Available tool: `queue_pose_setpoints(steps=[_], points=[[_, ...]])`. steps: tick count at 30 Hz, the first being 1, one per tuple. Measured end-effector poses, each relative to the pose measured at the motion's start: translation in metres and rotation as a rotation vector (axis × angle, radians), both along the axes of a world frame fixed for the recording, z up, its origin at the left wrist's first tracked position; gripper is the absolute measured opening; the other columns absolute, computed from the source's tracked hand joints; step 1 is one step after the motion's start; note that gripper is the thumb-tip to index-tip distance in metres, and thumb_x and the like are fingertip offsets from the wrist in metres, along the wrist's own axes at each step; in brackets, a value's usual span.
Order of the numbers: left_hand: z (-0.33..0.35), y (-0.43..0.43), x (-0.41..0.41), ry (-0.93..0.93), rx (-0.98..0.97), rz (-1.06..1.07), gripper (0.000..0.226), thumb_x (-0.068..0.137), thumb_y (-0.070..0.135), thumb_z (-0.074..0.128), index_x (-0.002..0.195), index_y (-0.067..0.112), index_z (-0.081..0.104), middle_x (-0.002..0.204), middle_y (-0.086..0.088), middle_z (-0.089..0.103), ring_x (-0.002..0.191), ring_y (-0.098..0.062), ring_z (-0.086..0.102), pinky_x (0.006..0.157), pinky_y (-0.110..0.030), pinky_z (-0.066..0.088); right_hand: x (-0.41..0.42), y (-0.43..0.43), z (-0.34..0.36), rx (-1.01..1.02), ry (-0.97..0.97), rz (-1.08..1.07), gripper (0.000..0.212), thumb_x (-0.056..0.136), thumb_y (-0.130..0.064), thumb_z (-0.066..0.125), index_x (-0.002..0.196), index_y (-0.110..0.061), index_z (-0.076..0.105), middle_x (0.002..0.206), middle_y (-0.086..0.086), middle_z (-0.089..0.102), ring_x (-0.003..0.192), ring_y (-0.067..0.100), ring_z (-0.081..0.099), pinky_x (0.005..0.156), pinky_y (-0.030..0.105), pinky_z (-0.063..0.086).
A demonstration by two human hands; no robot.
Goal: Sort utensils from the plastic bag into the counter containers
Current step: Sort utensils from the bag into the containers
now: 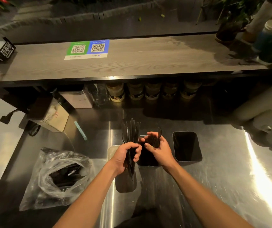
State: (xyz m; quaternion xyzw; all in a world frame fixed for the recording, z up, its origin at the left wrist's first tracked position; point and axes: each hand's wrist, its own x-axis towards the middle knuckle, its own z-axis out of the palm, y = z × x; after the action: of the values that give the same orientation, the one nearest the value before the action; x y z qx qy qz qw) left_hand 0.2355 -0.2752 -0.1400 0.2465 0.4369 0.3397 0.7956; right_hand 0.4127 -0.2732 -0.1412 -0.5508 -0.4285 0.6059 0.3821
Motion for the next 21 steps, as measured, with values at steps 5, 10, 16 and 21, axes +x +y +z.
queue_pose_setpoints(steps=[5, 10, 16, 21], points=[[-0.002, -0.002, 0.001, -0.037, -0.025, 0.021, 0.018, 0.085, 0.021, 0.059, 0.094, 0.006, 0.057, 0.066, -0.003, 0.038, 0.051, -0.013, 0.038, 0.049, -0.023, 0.033, 0.003, -0.001, 0.000, 0.072, -0.140, 0.058, 0.063, 0.079, -0.019, 0.083, 0.129, -0.037, 0.050, 0.121, -0.015, 0.062, 0.111, -0.006, 0.059, 0.085, 0.010, 0.048], [0.000, -0.004, 0.005, 0.057, -0.012, 0.090, 0.017, 0.092, 0.016, 0.061, 0.105, 0.008, 0.068, 0.066, -0.002, 0.044, 0.051, -0.012, 0.041, 0.048, -0.023, 0.035, 0.006, -0.008, 0.000, 0.085, -0.162, 0.049, 0.056, 0.088, -0.039, 0.074, 0.135, -0.040, 0.043, 0.127, -0.019, 0.054, 0.116, -0.007, 0.053, 0.086, 0.012, 0.046], [0.005, -0.005, 0.017, 0.539, 0.134, 0.167, 0.023, 0.095, 0.026, 0.069, 0.111, 0.011, 0.066, 0.073, 0.001, 0.063, 0.056, -0.011, 0.058, 0.053, -0.023, 0.048, -0.002, -0.009, 0.008, 0.301, -0.587, -0.016, 0.030, 0.099, -0.038, 0.058, 0.126, -0.026, 0.056, 0.118, -0.016, 0.051, 0.109, 0.004, 0.051, 0.089, 0.024, 0.043], [0.008, -0.008, 0.038, 0.673, 0.160, 0.186, 0.023, 0.101, 0.020, 0.051, 0.091, 0.019, 0.072, 0.088, -0.009, 0.072, 0.079, -0.018, 0.070, 0.069, -0.030, 0.054, -0.030, -0.007, 0.032, 0.245, -0.536, 0.057, 0.035, 0.082, -0.059, 0.069, 0.095, -0.030, 0.054, 0.084, -0.014, 0.061, 0.080, 0.006, 0.060, 0.073, 0.029, 0.054]])
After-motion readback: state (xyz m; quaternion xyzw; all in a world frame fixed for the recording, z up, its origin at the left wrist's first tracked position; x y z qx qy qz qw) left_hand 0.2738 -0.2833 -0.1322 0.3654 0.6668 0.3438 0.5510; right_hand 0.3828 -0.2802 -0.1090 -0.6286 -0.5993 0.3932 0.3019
